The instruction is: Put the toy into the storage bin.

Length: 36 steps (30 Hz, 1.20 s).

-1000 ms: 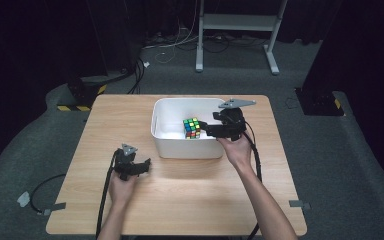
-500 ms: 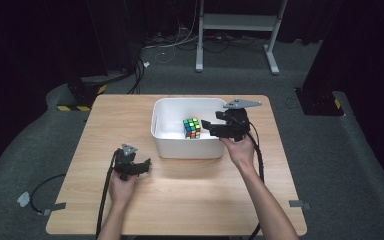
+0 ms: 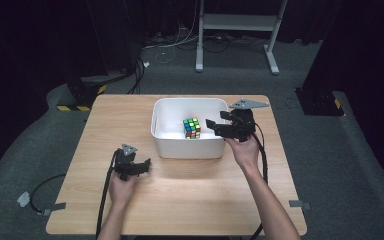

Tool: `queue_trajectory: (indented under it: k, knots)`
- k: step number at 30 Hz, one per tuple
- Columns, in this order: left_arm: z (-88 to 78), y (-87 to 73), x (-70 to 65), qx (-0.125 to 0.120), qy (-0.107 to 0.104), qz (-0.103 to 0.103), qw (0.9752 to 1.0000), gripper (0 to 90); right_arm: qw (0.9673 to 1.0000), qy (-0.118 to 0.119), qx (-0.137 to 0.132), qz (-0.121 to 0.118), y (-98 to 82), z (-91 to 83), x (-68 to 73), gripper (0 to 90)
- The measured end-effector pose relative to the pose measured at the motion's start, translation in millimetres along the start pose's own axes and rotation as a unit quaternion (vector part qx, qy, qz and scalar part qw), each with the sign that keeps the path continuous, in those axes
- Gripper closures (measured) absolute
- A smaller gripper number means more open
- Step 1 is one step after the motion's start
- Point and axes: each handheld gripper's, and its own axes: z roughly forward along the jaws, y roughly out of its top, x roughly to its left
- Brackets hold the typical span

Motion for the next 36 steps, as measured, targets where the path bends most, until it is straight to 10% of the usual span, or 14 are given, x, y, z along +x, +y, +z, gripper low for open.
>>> queue_trajectory:
  k: [36]
  knots:
    - [0.0,0.0,0.0,0.0,0.0,0.0,1.0,19.8,0.9994,-0.013,-0.03,0.013,-9.2,-27.2,-13.1,32.8]
